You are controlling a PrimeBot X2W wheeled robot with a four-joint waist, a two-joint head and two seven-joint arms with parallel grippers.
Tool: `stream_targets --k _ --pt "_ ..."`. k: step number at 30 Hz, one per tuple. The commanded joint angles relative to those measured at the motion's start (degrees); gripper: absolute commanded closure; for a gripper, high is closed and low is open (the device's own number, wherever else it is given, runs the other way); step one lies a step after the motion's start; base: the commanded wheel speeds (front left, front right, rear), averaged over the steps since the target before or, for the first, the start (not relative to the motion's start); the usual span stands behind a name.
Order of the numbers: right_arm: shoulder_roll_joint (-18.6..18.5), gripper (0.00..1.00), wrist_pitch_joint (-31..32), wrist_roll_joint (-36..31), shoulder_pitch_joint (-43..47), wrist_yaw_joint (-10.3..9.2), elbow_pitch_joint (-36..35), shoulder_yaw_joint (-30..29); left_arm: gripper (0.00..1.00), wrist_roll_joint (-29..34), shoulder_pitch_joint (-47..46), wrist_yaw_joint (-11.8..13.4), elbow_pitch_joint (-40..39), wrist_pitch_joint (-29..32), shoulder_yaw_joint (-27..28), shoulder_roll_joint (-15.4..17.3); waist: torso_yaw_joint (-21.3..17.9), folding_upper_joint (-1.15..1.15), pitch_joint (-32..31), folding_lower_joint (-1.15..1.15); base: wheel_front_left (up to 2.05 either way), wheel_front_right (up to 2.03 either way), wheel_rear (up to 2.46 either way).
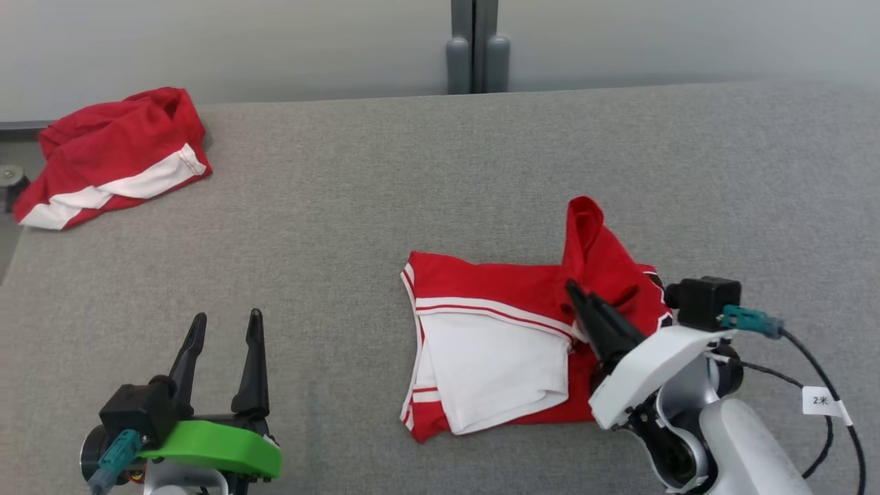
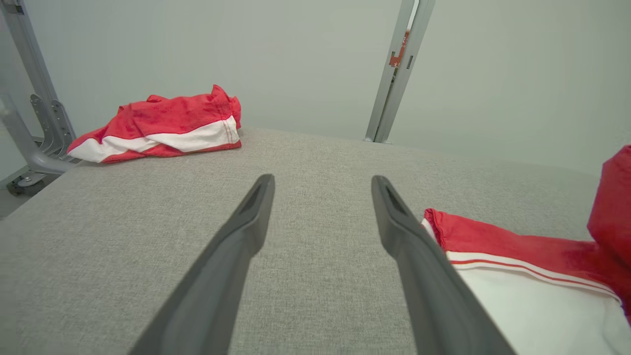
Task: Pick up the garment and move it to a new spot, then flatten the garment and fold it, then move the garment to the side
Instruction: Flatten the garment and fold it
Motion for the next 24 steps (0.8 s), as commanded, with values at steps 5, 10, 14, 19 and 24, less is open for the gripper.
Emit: stream_targets --k 5,10,14,19,24 --pt "1.5 1.00 -0.6 2.7 -1.0 -0.06 3.1 6.2 0.00 1.0 1.1 -1.2 0.5 -0.2 0.4 -0.9 5.0 0.00 -1.3 0.00 0.00 0.00 0.00" --pt "1.8 1.00 -1.3 4.8 -3.1 -0.05 8.5 11.0 0.00 1.6 1.5 -1.7 0.6 -0.2 0.5 -1.7 6.7 0.00 -1.4 0.00 0.00 0.00 0.00" --pt "1.9 1.00 -3.4 7.2 -5.3 -0.04 13.0 13.3 0.00 1.9 1.6 -2.3 0.9 -0.2 0.6 -2.2 7.4 0.00 -1.4 0.00 0.00 0.00 0.00" --pt "1.9 1.00 -6.1 9.3 -8.1 -0.04 18.5 15.7 0.00 2.2 1.5 -2.6 1.4 -0.2 0.9 -2.7 7.6 0.00 -1.1 0.00 0.00 0.00 0.00" --pt "1.9 0.00 -10.6 10.2 -10.8 -0.04 21.8 18.1 0.00 2.6 1.6 -3.0 1.7 -0.2 1.1 -3.1 6.6 0.00 -0.7 0.00 0.00 0.00 0.00"
